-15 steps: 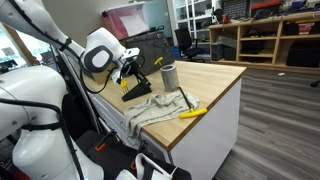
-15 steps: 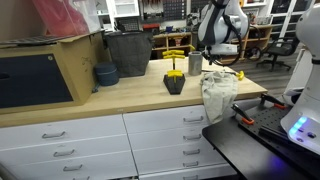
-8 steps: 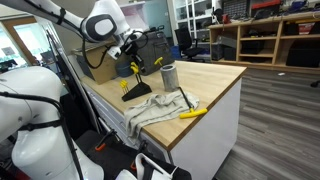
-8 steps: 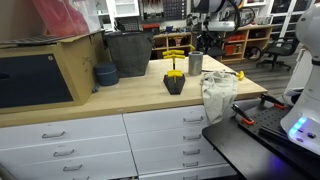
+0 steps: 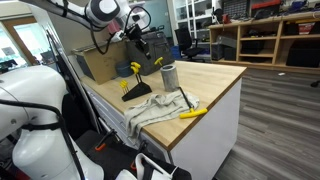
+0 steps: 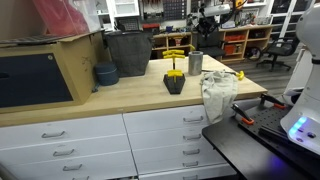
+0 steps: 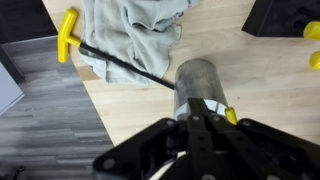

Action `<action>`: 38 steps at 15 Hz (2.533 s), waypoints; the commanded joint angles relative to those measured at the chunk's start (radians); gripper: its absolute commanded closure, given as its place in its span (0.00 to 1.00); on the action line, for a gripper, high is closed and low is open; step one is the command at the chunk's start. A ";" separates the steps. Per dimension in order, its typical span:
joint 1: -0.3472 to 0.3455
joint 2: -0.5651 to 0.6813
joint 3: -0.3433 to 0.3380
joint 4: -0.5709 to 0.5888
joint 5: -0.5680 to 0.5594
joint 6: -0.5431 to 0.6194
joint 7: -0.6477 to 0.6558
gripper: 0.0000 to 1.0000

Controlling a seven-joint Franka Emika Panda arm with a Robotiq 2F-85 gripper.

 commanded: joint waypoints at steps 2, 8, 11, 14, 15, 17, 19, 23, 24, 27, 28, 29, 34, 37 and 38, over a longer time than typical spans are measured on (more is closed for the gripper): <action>-0.128 -0.011 0.100 0.104 -0.121 0.011 0.012 1.00; -0.251 -0.018 0.230 0.132 -0.215 0.107 0.074 0.44; -0.311 -0.042 0.303 0.125 -0.238 0.153 0.103 0.22; -0.394 -0.084 0.401 0.138 -0.246 0.179 0.115 0.01; -0.419 -0.094 0.429 0.142 -0.247 0.191 0.122 0.00; -0.469 -0.111 0.484 0.153 -0.257 0.210 0.143 0.00; -0.518 -0.127 0.536 0.165 -0.272 0.225 0.160 0.00; -0.640 -0.157 0.659 0.192 -0.320 0.230 0.197 0.00; -0.665 -0.165 0.685 0.196 -0.337 0.232 0.207 0.00; -0.768 -0.188 0.790 0.215 -0.377 0.242 0.238 0.00; -0.807 -0.196 0.831 0.221 -0.389 0.246 0.242 0.00; -0.845 -0.202 0.872 0.228 -0.402 0.247 0.253 0.00; -1.058 -0.219 1.088 0.254 -0.484 0.243 0.306 0.26; -1.190 -0.227 1.215 0.267 -0.546 0.238 0.349 0.49; -1.232 -0.232 1.255 0.270 -0.570 0.234 0.368 0.58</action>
